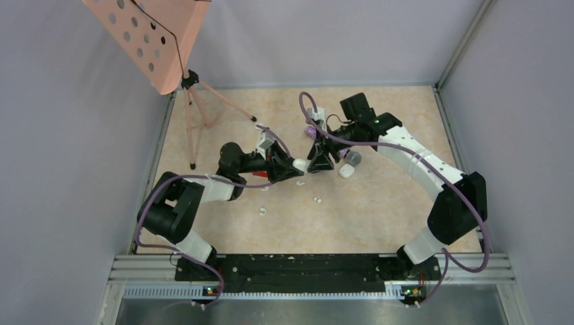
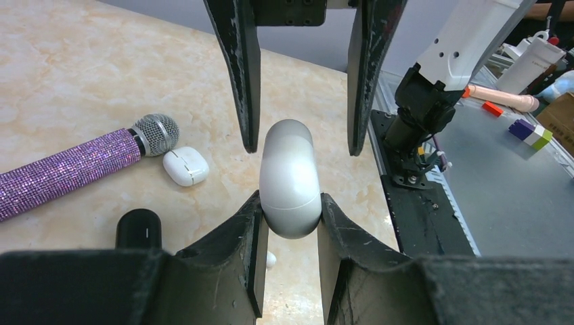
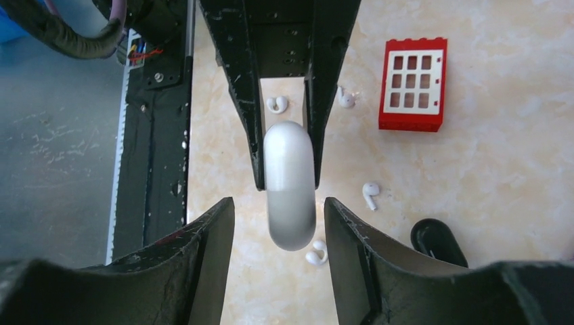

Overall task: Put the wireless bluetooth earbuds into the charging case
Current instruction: Open the charging case.

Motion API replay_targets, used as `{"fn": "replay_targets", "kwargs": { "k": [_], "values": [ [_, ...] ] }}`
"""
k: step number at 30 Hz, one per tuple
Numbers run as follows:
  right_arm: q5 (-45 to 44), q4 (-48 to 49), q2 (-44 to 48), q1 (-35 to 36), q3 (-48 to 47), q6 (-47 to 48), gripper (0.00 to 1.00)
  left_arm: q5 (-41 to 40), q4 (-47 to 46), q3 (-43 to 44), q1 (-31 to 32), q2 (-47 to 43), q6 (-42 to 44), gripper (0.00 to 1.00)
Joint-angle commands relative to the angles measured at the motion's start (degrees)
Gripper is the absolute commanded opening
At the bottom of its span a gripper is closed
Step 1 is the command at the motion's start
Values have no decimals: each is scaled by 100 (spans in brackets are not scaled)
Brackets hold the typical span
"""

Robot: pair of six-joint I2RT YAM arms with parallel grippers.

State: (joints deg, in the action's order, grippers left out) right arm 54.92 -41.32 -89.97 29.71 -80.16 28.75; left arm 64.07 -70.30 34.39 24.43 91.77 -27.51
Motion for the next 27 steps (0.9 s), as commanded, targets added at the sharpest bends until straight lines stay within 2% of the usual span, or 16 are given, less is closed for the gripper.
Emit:
{"fn": "replay_targets", "kwargs": {
  "k": [1,5,9,11,13,15,21,27],
  "values": [
    [47,-121,272,168,118,298,51,24,-464,118,37,-82,11,0],
    [50,-114,245,184,119,320,43,11,-425,153,55,-68,-27,0],
    [9,-108,243,184,88,373,31,-58,-273,190,77,-49,-31,0],
    [-61,-86,284,186,78,391,26,-139,-14,243,73,-58,-10,7],
    [-197,10,350,185,104,358,24,-261,357,307,76,-74,7,23],
    [-348,140,430,191,154,355,23,-336,435,314,73,-68,-49,33],
    [-611,153,524,283,176,394,22,-367,194,374,93,9,-376,44],
    [-760,152,532,394,187,409,21,-358,-41,433,160,58,-616,45]
  ]
}}
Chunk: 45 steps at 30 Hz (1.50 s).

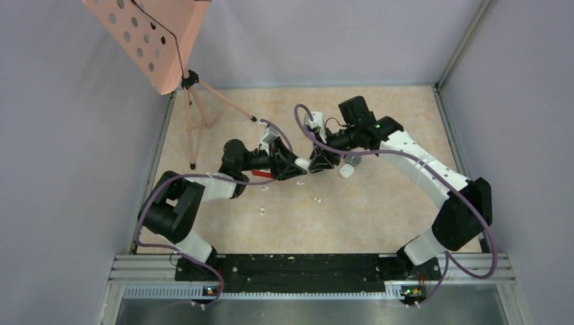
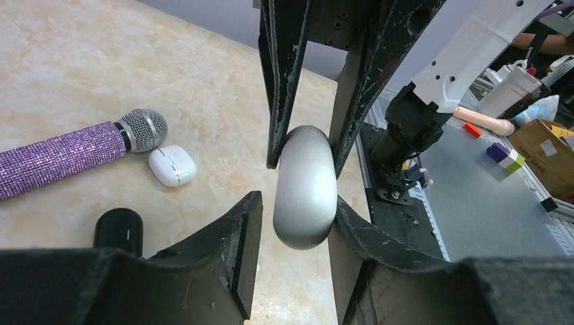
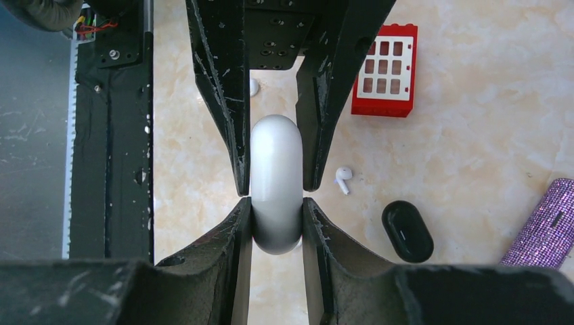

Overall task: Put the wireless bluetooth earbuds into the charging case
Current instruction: Open the charging case.

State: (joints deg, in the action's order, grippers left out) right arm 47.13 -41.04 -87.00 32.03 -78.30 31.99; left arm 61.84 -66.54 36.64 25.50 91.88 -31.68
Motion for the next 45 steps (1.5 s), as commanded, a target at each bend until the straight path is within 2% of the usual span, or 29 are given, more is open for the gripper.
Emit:
{"fn": "replay_targets", "kwargs": {
  "k": [1,5,7,10,13,15,18,23,45],
  "values": [
    [16,122,233,163,-8,81,21,-115,-442,213,59,49,-202,45],
    [15,153,221,175,-34,36,21,-46,-572,199,99,55,-197,41],
    [4,157,214,174,-47,29,21,-3,-598,201,109,59,-173,32],
    [-41,160,202,173,-57,-16,22,96,-638,189,130,83,-95,12],
    [-223,164,150,167,-118,-137,31,170,-693,160,161,114,38,0],
    [-314,182,113,136,-179,-311,38,213,-763,122,171,135,144,0],
    [-119,184,-9,5,-303,-518,42,272,-839,66,195,133,301,0],
    [391,184,-246,-296,-551,-846,43,345,-876,-30,228,80,503,0],
    [579,83,-81,-447,-752,-834,45,218,-808,24,233,259,356,0]
  ]
}}
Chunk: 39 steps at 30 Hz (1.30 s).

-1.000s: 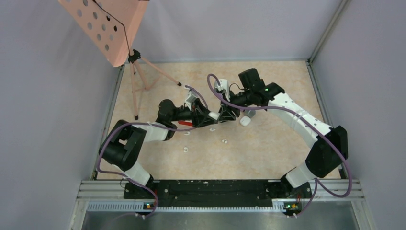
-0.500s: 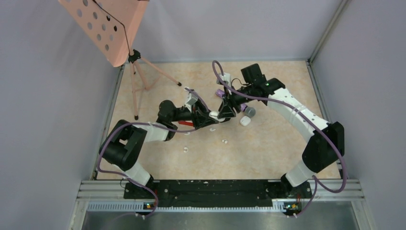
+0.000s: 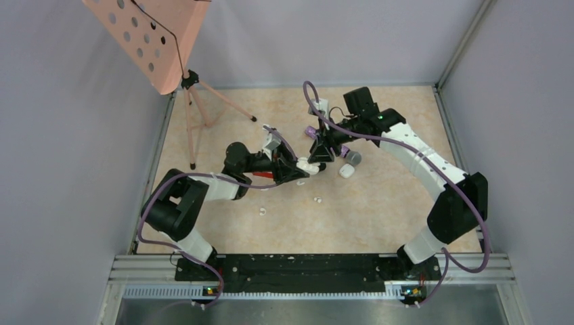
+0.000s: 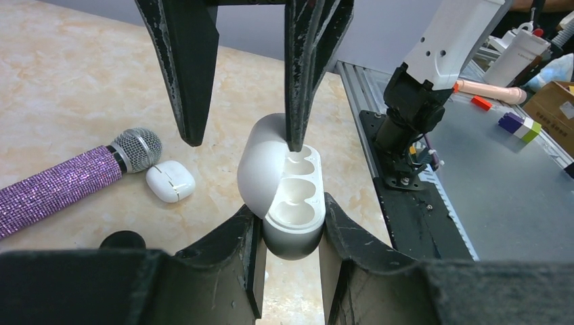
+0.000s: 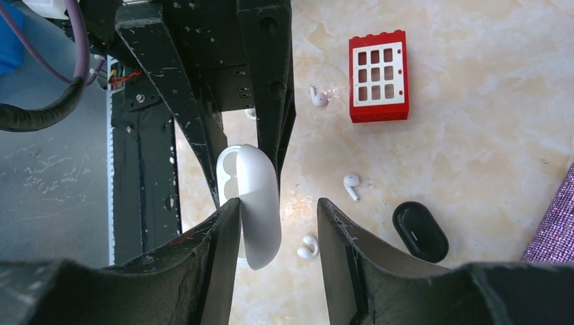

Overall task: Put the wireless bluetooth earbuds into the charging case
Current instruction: Open the charging case.

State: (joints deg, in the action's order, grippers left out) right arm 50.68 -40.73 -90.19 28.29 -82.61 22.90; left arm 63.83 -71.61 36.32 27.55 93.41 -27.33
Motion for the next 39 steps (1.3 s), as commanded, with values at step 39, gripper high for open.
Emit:
{"fn": "replay_targets", "kwargs": {
  "k": [39],
  "values": [
    [-185,795,691,49,722,316,53,255,-243,57,-324,78,-491,0]
  ]
}}
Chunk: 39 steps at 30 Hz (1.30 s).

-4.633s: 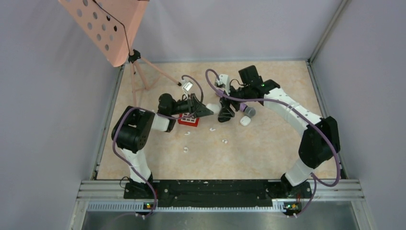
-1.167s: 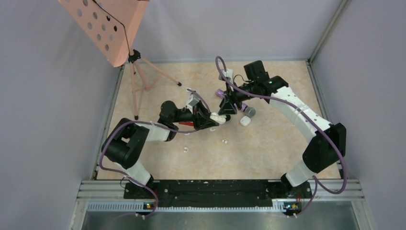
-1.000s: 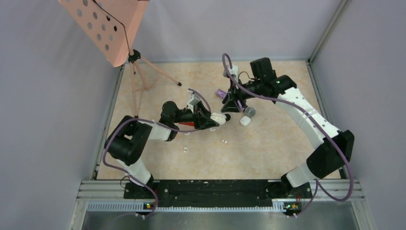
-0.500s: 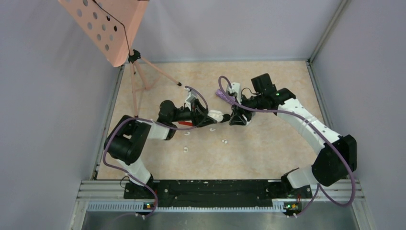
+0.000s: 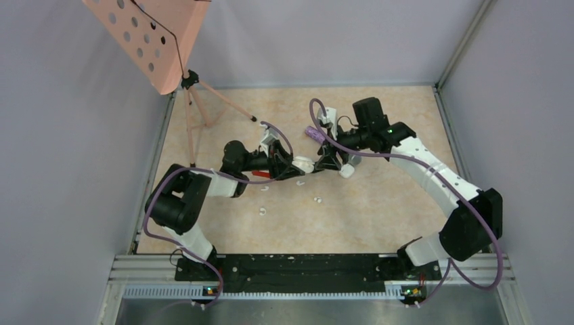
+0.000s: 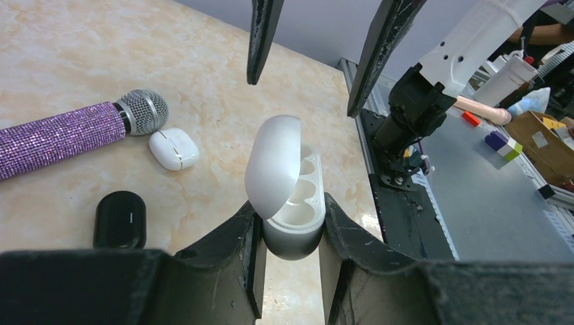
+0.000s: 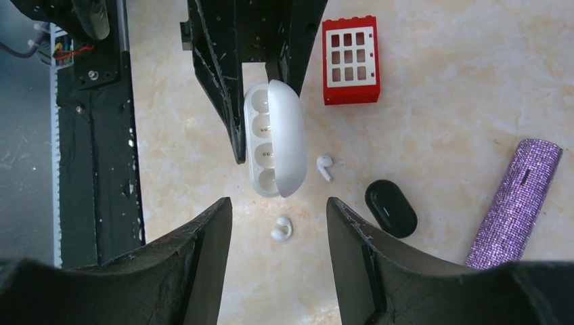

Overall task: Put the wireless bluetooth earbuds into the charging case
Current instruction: Open the charging case.

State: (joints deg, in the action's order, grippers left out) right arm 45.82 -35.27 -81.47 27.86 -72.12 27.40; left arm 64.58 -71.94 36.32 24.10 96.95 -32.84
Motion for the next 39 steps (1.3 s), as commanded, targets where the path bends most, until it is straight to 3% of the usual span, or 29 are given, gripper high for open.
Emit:
{"fn": "replay_targets", "kwargs": {
  "k": [1,11,24,28,31,39],
  "values": [
    [338,248,-219,103,-365,-150,52,192,-207,53,23,-281,63,0],
    [405,269,-456,220,-502,-167,52,303,-304,95,59,-290,-21,0],
    [569,314,-692,228,-628,-318,24,351,-294,69,102,-362,14,0],
    [602,320,-621,227,-629,-271,13,127,260,173,98,-351,95,17],
    [469,323,-524,263,-624,-183,11,-40,933,271,96,-347,294,27],
    [278,332,-413,337,-601,-99,10,-98,1040,324,94,-214,217,29]
  ]
}}
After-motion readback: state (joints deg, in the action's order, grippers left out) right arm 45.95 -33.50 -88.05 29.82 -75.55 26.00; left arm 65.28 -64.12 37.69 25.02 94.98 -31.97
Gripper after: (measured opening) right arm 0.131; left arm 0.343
